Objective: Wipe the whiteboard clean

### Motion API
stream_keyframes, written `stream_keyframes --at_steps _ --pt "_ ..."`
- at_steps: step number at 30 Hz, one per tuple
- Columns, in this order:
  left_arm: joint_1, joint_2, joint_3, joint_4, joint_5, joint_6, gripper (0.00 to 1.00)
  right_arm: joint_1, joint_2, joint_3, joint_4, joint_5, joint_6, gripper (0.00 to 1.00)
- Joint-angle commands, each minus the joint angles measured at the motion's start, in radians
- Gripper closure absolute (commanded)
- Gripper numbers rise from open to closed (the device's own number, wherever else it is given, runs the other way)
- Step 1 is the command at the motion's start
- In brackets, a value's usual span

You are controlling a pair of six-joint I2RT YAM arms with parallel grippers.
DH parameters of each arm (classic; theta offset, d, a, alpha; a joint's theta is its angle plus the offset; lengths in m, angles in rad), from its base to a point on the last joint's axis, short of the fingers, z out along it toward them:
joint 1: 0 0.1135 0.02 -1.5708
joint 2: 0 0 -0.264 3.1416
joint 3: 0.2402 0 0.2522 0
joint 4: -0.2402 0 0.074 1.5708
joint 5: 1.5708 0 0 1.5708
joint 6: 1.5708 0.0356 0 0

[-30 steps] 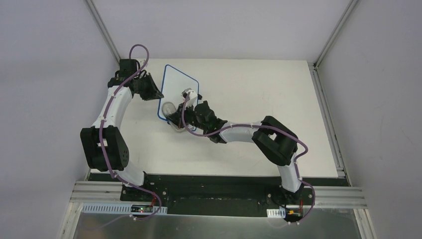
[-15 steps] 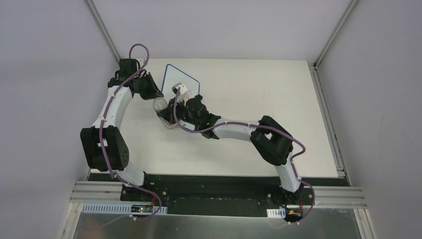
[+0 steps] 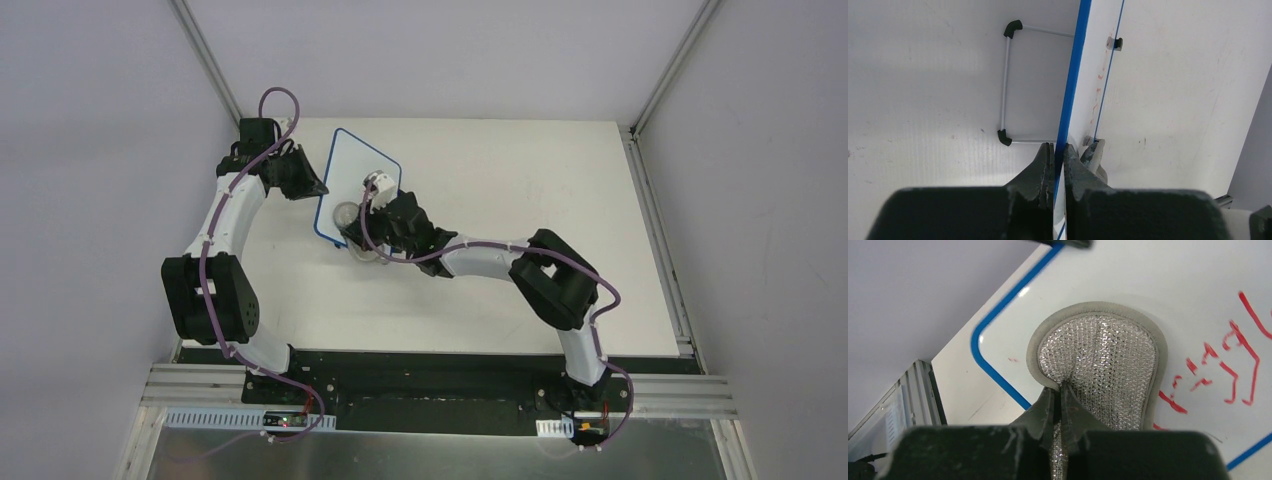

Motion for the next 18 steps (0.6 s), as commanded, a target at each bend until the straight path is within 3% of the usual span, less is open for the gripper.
stream_keyframes --at_steps 1,8,18 --pt "-0.049 -0.032 -0.024 -0.022 0.077 -0.039 1.0 0.099 0.048 0.183 -0.093 -0.054 -0.059 1.0" --pt "-0.05 -0.029 -0.027 -0.018 0.081 -0.042 1.0 0.092 0.129 0.287 -0.098 -0.061 -0.006 1.0" --pt "-0.05 -0.017 -0.024 -0.018 0.084 -0.045 1.0 -0.006 0.008 -0.098 -0.079 0.01 0.022 1.0"
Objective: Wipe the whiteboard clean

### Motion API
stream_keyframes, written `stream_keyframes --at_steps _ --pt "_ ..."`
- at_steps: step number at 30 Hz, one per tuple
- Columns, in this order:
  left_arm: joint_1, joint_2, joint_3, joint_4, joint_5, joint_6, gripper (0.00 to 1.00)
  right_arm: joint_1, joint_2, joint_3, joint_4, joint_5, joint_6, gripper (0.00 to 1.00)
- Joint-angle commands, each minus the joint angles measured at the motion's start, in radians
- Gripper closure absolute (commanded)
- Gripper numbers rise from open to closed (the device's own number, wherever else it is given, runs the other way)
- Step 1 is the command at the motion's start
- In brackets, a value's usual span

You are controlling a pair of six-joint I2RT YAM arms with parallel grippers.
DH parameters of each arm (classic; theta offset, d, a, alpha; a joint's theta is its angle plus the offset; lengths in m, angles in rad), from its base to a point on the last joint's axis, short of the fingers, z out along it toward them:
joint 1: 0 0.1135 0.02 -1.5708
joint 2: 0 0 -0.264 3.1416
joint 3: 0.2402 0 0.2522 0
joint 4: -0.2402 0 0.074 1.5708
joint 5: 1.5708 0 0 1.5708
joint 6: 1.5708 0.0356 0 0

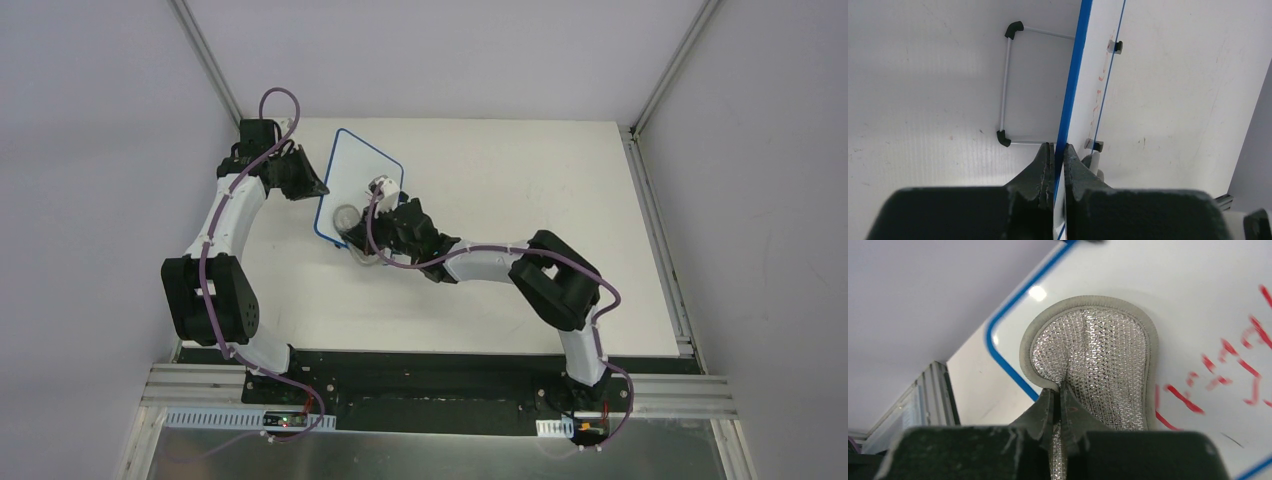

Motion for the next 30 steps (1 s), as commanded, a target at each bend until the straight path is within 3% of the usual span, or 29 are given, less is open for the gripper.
stream_keyframes --at_steps 1,8,14,19,23,25,30 --pt "-0.049 -0.012 -0.011 -0.032 0.081 -0.046 1.0 -0.017 -0.003 -0.11 -0.147 0.014 -0.017 1.0" --pt "-0.049 -0.024 -0.016 -0.029 0.078 -0.045 1.0 0.076 0.005 0.119 -0.22 0.018 -0.139 1.0" --pt "-0.049 -0.033 -0.02 -0.024 0.082 -0.048 1.0 0.084 0.058 0.236 -0.175 -0.025 -0.094 1.0" --pt "-0.076 -0.027 -0.02 -0.024 0.08 -0.046 1.0 0.003 0.071 0.102 -0.142 -0.025 0.022 1.0" --pt "-0.077 -0.016 -0.016 -0.029 0.081 -0.046 1.0 -0.064 0.059 -0.044 -0.197 0.072 0.159 1.0" --pt "-0.077 -0.014 -0.017 -0.027 0.081 -0.046 1.0 -0.09 0.069 -0.053 -0.313 0.171 0.22 1.0" --pt "-0.077 -0.015 -0.016 -0.026 0.084 -0.049 1.0 -0.097 0.085 -0.04 -0.326 0.135 0.231 1.0"
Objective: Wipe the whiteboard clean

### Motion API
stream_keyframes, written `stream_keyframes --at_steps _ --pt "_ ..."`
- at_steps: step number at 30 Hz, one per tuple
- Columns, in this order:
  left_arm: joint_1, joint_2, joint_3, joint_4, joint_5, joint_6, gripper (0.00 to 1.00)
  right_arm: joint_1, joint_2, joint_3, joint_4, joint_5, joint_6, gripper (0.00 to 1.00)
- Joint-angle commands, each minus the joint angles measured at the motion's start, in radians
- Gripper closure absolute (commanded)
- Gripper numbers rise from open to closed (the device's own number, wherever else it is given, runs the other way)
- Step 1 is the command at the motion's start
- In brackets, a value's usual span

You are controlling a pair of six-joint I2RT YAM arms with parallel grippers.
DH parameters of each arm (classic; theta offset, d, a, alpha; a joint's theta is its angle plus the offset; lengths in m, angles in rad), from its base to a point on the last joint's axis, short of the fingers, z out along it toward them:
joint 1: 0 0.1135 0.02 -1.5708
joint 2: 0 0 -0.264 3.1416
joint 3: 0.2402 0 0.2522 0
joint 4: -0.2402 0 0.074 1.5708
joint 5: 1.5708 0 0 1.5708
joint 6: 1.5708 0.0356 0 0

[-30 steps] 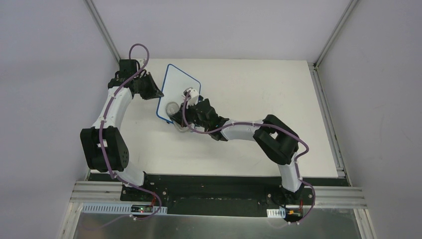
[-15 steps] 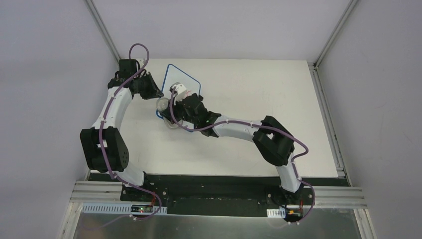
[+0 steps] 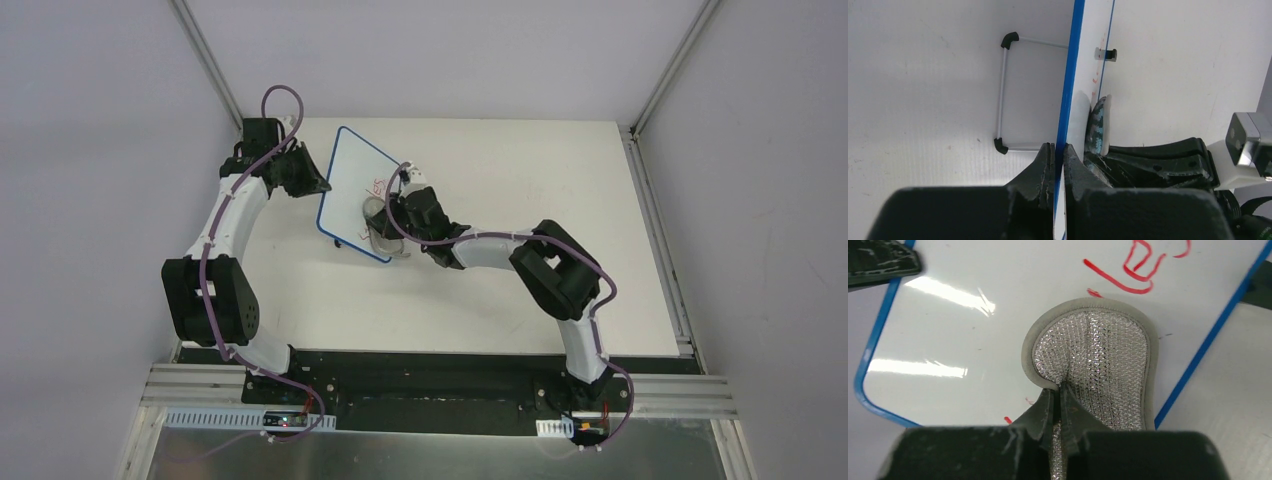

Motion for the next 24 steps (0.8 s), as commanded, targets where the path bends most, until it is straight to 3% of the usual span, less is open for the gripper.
stream_keyframes --at_steps 1,6,12,21,24 --pt "-0.059 -0.011 -0.016 -0.046 0.1 -0.047 1.0 0.02 0.06 0.0 -0.219 0.043 0.039 1.0" --pt "-0.06 -0.013 -0.017 -0.048 0.098 -0.045 1.0 0.095 0.066 0.149 -0.193 -0.012 -0.051 1.0" --pt "-0.062 -0.015 -0.019 -0.05 0.089 -0.042 1.0 0.132 0.028 0.183 0.001 -0.096 -0.041 1.0" --pt "-0.067 -0.003 -0.013 -0.063 0.075 -0.038 1.0 -0.06 0.039 -0.088 0.063 -0.09 0.192 1.0" --pt "-0.067 0.005 -0.005 -0.07 0.074 -0.037 1.0 -0.102 0.043 -0.128 0.032 -0.112 0.188 1.0"
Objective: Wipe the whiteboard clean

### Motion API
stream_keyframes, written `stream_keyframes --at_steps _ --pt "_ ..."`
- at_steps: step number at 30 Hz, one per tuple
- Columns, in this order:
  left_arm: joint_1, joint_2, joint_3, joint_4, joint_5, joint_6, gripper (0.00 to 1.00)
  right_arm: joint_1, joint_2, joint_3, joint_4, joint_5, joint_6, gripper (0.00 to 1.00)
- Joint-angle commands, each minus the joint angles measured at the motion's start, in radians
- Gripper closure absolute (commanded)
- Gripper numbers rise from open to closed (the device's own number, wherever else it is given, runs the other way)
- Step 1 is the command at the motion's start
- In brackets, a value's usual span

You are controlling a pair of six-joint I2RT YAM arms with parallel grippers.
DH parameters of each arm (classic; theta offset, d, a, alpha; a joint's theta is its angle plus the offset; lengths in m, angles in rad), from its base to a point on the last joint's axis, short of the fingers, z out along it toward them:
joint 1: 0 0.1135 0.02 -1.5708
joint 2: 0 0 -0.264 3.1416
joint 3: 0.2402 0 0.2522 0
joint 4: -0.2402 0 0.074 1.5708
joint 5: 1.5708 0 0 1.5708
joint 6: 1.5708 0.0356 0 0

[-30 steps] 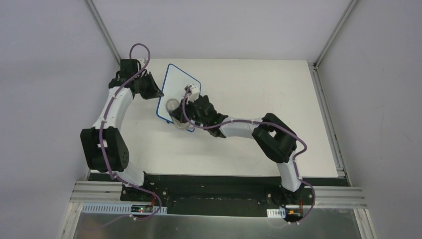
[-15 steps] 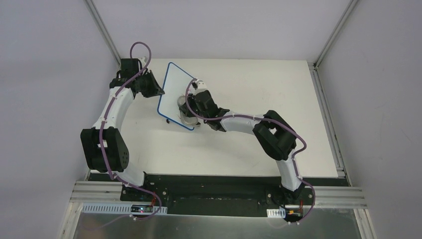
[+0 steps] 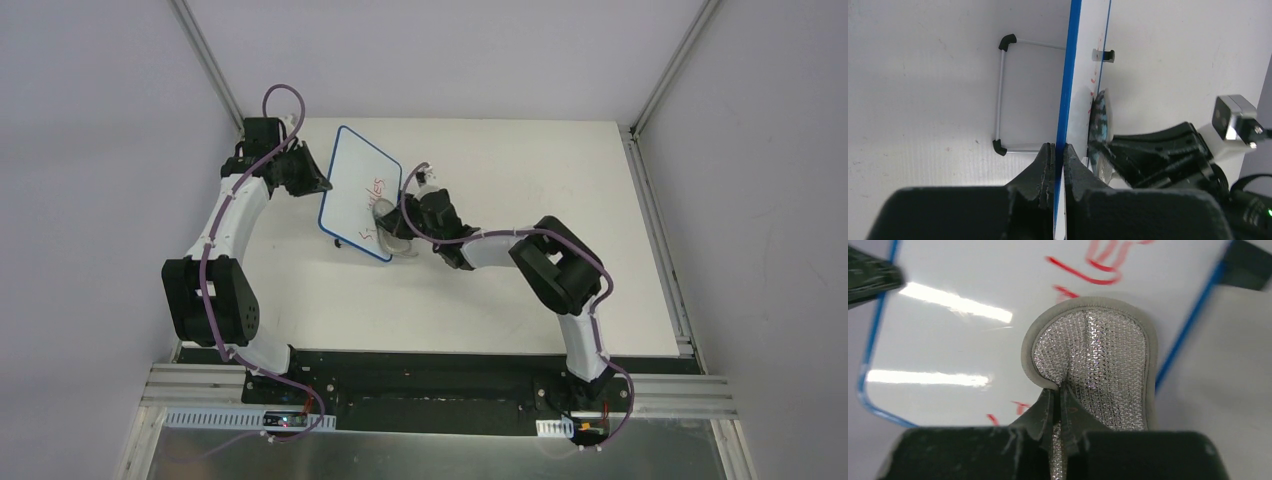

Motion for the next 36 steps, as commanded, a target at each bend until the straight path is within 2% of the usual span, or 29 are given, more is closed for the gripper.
stream_keyframes --at_steps 1,4,10,17,19,22,27,31,33,36 --pt "-0.058 0.007 -0.004 -0.086 0.083 -0.035 1.0 -0.058 0.027 -0.077 -0.09 -0.074 0.059 1.0" --pt "-0.057 0.006 -0.004 -0.089 0.076 -0.032 1.0 -0.032 0.033 -0.02 -0.087 -0.111 0.046 1.0" --pt "-0.058 0.005 -0.004 -0.094 0.068 -0.026 1.0 0.078 0.068 0.283 -0.15 -0.117 -0.068 1.0" --pt "-0.057 -0.002 -0.007 -0.089 0.069 -0.02 1.0 0.084 0.27 0.696 -0.269 -0.193 -0.067 1.0" --pt "-0.058 0.003 -0.001 -0.107 0.049 -0.012 1.0 0.072 0.308 0.748 -0.308 -0.194 -0.063 1.0" --pt "-0.058 0.01 0.005 -0.109 0.051 -0.006 1.0 0.035 0.281 0.624 -0.282 -0.154 -0.03 1.0" --pt "-0.058 0.01 0.002 -0.101 0.065 -0.014 1.0 -0.053 0.175 0.311 -0.239 -0.082 -0.011 1.0" --pt "-0.058 0.012 0.003 -0.098 0.071 -0.018 1.0 -0.13 0.145 0.118 -0.183 -0.101 0.035 1.0" --pt "-0.057 0.011 0.002 -0.096 0.072 -0.018 1.0 -0.146 0.146 0.102 -0.172 -0.124 0.039 1.0" --pt "-0.058 0.009 -0.001 -0.096 0.068 -0.016 1.0 -0.119 0.164 0.178 -0.188 -0.164 0.02 1.0"
